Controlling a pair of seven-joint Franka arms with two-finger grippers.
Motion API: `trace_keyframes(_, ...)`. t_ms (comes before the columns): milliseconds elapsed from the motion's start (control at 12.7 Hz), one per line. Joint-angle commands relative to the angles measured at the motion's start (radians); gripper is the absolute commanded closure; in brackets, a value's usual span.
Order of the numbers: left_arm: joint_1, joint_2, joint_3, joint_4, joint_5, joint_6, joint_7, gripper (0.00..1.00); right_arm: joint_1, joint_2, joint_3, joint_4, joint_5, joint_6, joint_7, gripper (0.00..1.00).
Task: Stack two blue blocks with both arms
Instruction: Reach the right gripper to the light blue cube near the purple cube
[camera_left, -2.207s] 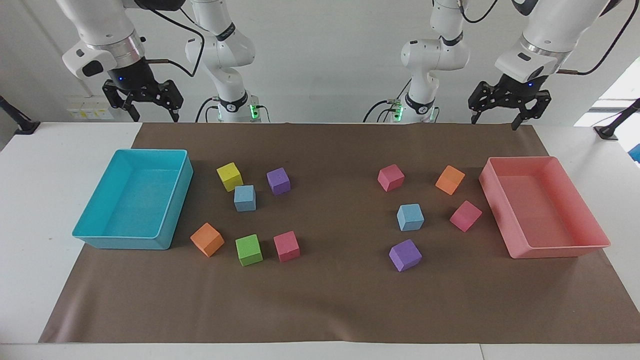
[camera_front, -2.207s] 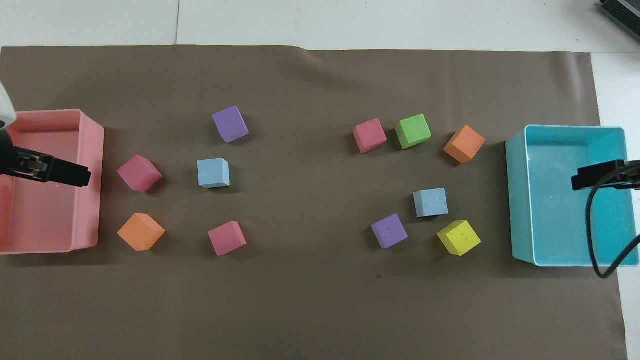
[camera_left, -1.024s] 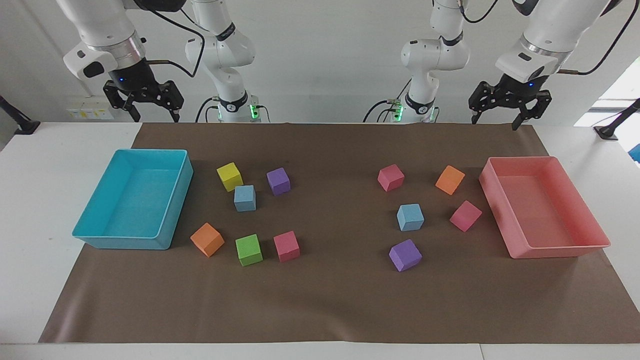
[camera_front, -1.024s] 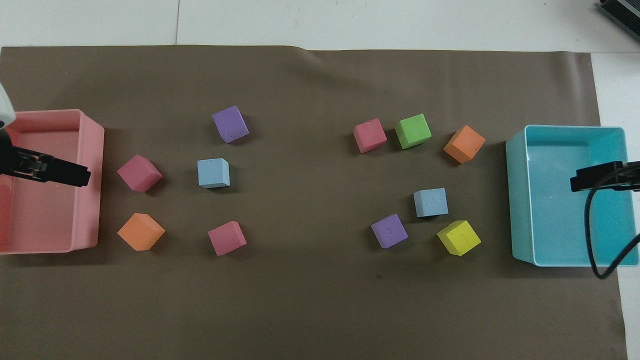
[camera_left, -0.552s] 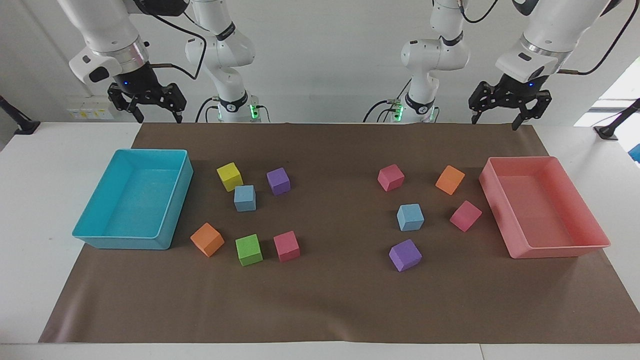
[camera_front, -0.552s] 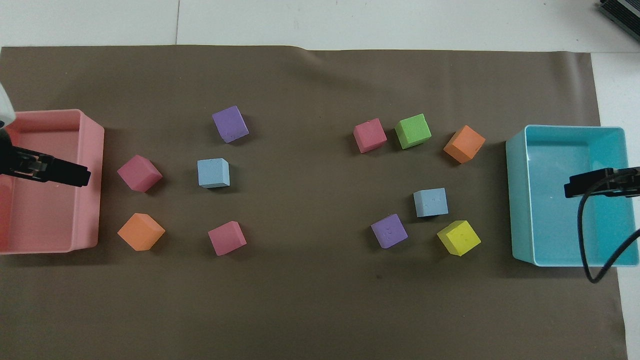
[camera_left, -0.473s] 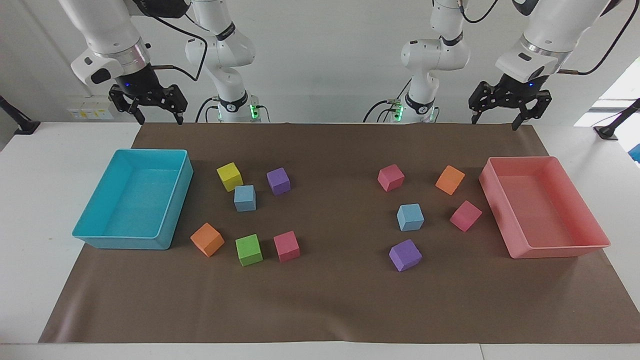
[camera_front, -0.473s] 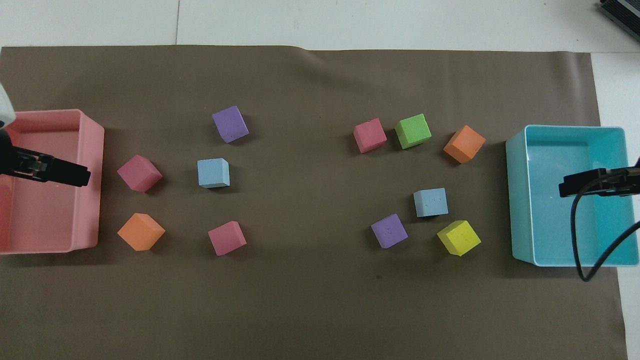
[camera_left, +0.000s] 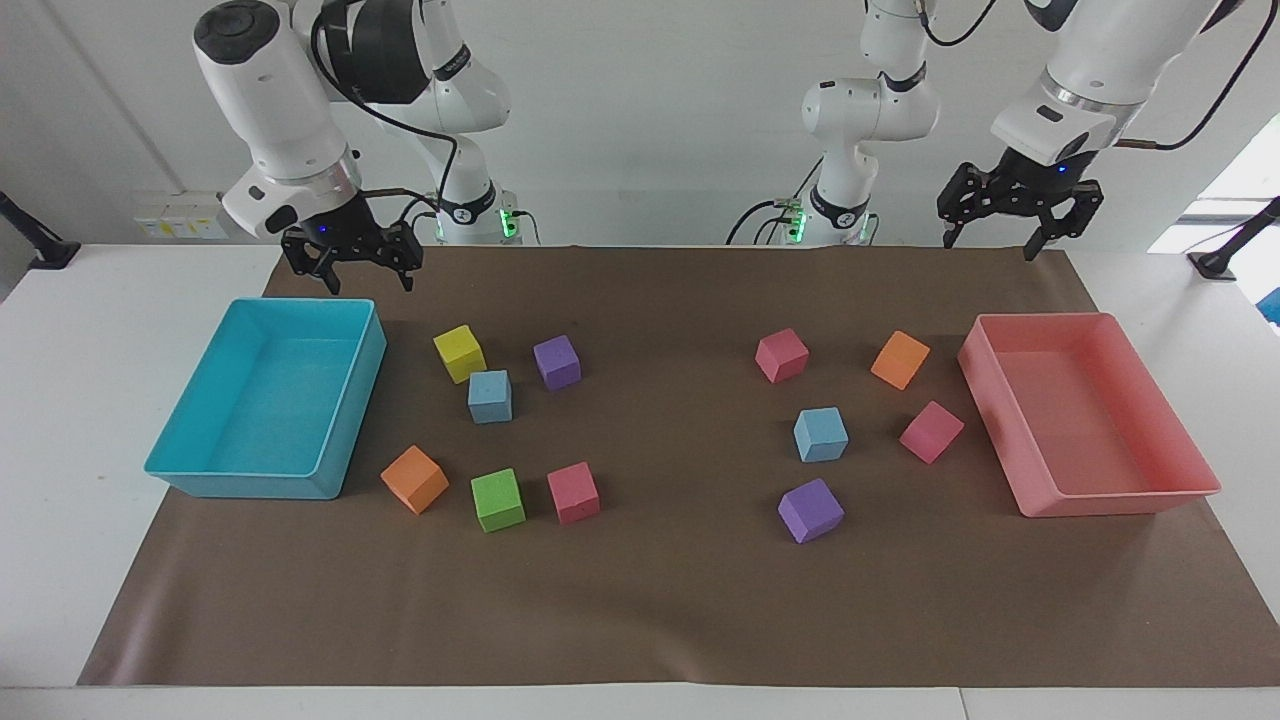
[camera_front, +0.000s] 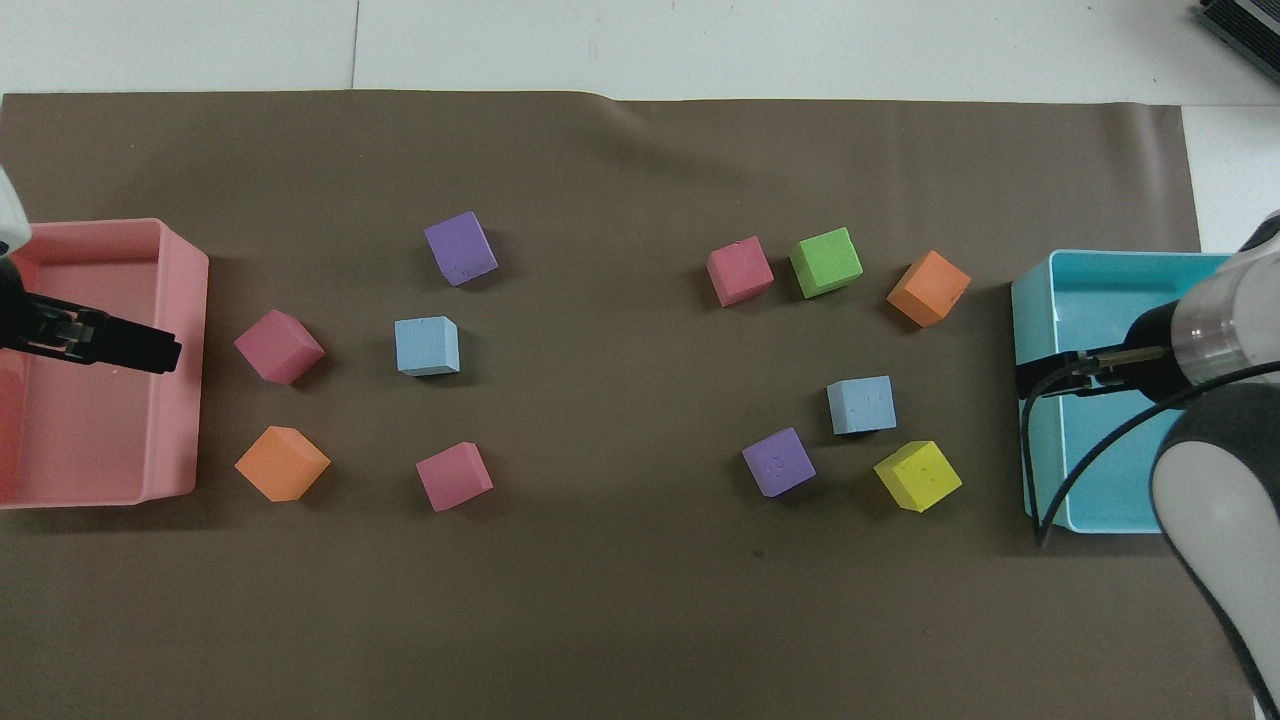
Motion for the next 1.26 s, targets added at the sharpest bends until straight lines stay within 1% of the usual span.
trace_keyframes(0,0.016,-0.011,-0.008,-0.007,0.0,0.005,0.001,0.0,0.034,0.018,0.0,-0.072,0.003,0.101,-0.004,0.0)
trace_keyframes(79,0.016,-0.011,-0.008,-0.007,0.0,0.005,0.001,0.0,0.047,0.046,0.002,-0.075,0.003,0.12,-0.004,0.0)
trace_keyframes(236,0.016,-0.011,-0.008,-0.007,0.0,0.006,0.001,0.0,0.083,0.096,0.002,-0.095,0.003,0.208,0.0,0.0)
trace_keyframes(394,0.016,-0.01,-0.008,-0.007,0.0,0.006,0.0,0.0,0.097,0.119,0.002,-0.143,0.035,0.311,0.0,0.0)
trace_keyframes(552,0.016,-0.01,-0.008,-0.007,0.0,0.006,0.0,0.0,0.098,0.158,0.002,-0.163,0.069,0.365,-0.003,0.0)
trace_keyframes(709,0.016,-0.011,-0.008,-0.008,-0.001,0.006,0.0,0.0,0.118,0.195,0.002,-0.187,0.075,0.442,-0.006,0.0)
trace_keyframes(946,0.009,-0.011,-0.008,-0.008,-0.001,0.006,-0.002,0.0,0.12,0.213,0.003,-0.249,0.075,0.526,-0.007,0.0)
trace_keyframes(1182,0.009,-0.01,-0.01,-0.008,-0.001,0.008,0.0,0.0,0.12,0.219,0.003,-0.293,0.087,0.565,-0.006,0.0)
